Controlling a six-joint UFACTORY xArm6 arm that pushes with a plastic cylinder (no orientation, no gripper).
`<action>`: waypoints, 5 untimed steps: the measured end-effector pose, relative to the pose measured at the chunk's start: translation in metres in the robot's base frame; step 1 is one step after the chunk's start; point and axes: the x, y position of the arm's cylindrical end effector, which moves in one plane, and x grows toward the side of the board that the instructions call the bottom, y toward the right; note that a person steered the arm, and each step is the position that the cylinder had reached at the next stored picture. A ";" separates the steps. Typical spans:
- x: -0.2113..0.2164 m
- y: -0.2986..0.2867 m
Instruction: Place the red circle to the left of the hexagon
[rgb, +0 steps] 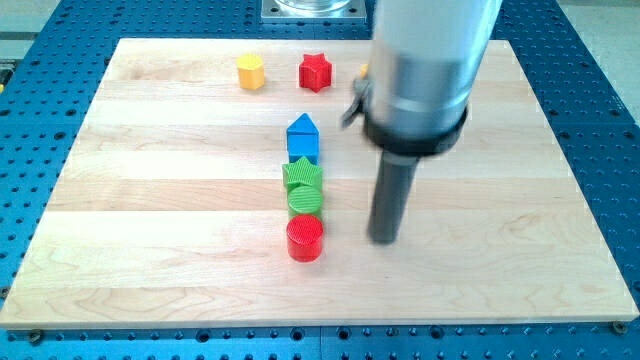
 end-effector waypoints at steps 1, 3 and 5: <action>0.007 -0.068; -0.051 -0.203; -0.148 -0.147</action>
